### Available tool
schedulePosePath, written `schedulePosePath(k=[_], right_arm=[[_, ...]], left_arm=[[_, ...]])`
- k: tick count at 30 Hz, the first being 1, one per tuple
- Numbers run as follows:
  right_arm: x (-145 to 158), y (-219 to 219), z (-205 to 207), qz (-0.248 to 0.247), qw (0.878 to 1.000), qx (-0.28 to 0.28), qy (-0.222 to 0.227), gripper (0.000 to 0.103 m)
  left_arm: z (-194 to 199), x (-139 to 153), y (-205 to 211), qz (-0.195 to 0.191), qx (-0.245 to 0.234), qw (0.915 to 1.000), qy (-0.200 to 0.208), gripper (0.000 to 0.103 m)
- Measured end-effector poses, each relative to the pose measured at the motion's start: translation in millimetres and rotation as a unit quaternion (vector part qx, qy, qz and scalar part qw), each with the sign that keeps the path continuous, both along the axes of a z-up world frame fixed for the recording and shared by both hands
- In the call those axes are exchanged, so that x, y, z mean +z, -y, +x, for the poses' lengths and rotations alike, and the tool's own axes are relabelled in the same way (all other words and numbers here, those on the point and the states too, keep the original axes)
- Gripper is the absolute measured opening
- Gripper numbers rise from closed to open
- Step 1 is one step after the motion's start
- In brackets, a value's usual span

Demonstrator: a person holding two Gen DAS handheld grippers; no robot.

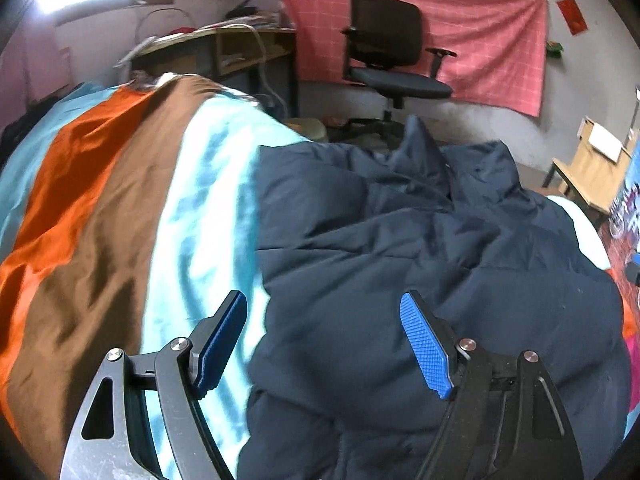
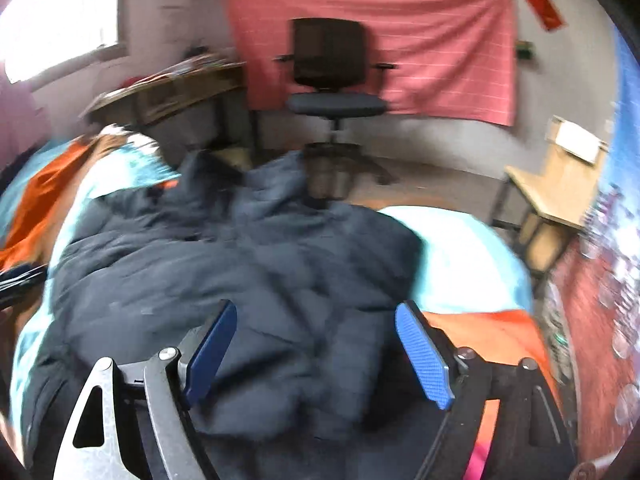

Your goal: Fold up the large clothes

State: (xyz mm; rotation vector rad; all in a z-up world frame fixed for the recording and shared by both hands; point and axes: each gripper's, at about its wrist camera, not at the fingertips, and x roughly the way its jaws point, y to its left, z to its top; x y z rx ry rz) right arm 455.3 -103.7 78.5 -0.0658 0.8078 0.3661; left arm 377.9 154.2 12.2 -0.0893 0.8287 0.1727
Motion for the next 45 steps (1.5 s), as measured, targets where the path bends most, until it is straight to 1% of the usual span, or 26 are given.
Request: schedulePosePath(k=[2, 4, 6, 8, 10, 12, 14, 18, 23, 25, 32, 34, 37, 40, 43, 45], right_arm=[[-10, -10, 3, 0.002, 1.000, 0.013, -0.015, 0.071], [-27, -19, 9, -0.007, 0.999, 0.022, -0.040, 0.067], [-46, -20, 15, -0.018, 0.998, 0.022, -0.057, 0.066], [-59, -23, 16, -0.015, 0.997, 0.027, -0.075, 0.066], [-70, -24, 18, -0.006, 0.996, 0.029, -0.084, 0.066], [-83, -21, 21, 0.004, 0.995, 0.035, -0.092, 0.066], [-91, -22, 23, 0.012, 0.995, 0.039, -0.096, 0.067], [-104, -23, 24, 0.014, 0.995, 0.048, -0.089, 0.068], [-109, -22, 21, 0.019, 0.995, 0.048, -0.081, 0.069], [-110, -21, 21, 0.020, 0.995, 0.048, -0.080, 0.069], [-109, -22, 18, 0.020, 0.996, 0.046, -0.069, 0.070], [-108, -21, 17, 0.022, 0.997, 0.046, -0.065, 0.070], [-106, -20, 15, 0.023, 0.997, 0.045, -0.059, 0.071], [-103, -18, 13, 0.022, 0.997, 0.043, -0.054, 0.073], [-93, -20, 9, 0.008, 0.998, 0.036, -0.042, 0.078], [-85, -21, 5, 0.004, 0.999, 0.033, -0.037, 0.083]], left_arm=[[9, -10, 7, -0.001, -0.014, 0.9999, -0.010, 0.074], [14, -20, 14, 0.006, -0.022, 0.9994, -0.026, 0.074], [18, -33, 18, 0.025, -0.030, 0.9985, -0.039, 0.074], [17, -41, 19, 0.026, -0.036, 0.9984, -0.034, 0.076], [17, -48, 16, 0.017, -0.038, 0.9989, -0.021, 0.078], [16, -57, 11, -0.001, -0.040, 0.9991, -0.013, 0.080], [16, -65, 8, -0.014, -0.036, 0.9992, -0.007, 0.084], [19, -74, 6, -0.021, -0.037, 0.9991, -0.003, 0.086], [19, -79, 2, -0.027, -0.040, 0.9988, 0.002, 0.089], [19, -81, 3, -0.023, -0.040, 0.9989, 0.005, 0.089], [16, -77, 0, -0.024, -0.034, 0.9991, 0.011, 0.093], [15, -75, 0, -0.018, -0.028, 0.9994, 0.009, 0.096], [14, -71, 2, -0.007, -0.020, 0.9998, 0.004, 0.097], [12, -65, 6, 0.006, -0.004, 1.0000, -0.006, 0.097], [7, -56, 13, 0.019, 0.006, 0.9997, -0.012, 0.096], [4, -49, 17, 0.017, 0.005, 0.9997, -0.015, 0.096]])
